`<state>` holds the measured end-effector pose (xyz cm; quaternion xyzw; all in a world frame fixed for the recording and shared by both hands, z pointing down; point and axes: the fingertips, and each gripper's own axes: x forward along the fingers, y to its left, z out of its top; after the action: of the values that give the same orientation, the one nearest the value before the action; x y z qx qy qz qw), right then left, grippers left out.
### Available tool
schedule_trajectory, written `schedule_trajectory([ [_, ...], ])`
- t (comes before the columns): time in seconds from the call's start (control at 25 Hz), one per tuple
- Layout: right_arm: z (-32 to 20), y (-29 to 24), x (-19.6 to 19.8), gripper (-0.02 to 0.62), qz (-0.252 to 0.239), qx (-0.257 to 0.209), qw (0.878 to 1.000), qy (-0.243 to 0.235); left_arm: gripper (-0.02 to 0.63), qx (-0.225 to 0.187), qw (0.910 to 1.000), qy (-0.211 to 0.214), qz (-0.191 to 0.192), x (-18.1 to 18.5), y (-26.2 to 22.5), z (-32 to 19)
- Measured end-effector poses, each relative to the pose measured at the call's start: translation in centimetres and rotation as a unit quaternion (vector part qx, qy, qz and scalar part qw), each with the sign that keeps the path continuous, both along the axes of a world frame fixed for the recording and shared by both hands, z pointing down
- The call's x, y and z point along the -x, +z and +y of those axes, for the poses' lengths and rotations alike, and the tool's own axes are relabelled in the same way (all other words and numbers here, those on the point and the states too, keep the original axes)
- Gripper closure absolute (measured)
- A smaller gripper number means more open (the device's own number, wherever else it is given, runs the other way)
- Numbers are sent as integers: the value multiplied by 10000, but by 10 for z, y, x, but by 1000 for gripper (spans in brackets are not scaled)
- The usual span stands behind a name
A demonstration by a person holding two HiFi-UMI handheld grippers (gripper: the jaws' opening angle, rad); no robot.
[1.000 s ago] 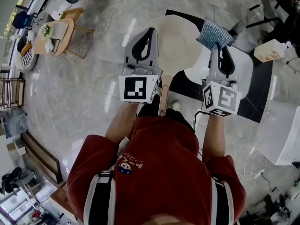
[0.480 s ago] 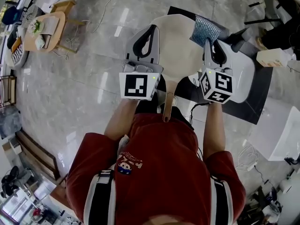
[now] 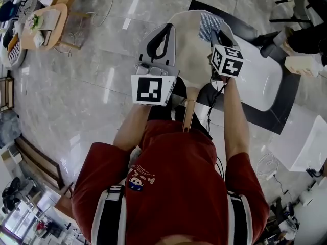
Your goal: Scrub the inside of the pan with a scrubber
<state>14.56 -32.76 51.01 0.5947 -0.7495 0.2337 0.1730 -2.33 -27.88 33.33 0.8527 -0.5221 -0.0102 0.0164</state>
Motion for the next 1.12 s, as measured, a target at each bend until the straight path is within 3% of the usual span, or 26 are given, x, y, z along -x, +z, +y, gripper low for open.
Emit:
schedule_trajectory([
  [0.28,-20,50,4,508,49,642,9979,26,601,189,9998,-4,44,10,17,-6],
  [0.76,-30,68,6,502,184,763,9967,222,601,379,9992,116,33,4,46,-15],
  [1.12,-36,68,28,500,197,703,9973,-118,601,504,9987,-35,-46,19,54,-13],
])
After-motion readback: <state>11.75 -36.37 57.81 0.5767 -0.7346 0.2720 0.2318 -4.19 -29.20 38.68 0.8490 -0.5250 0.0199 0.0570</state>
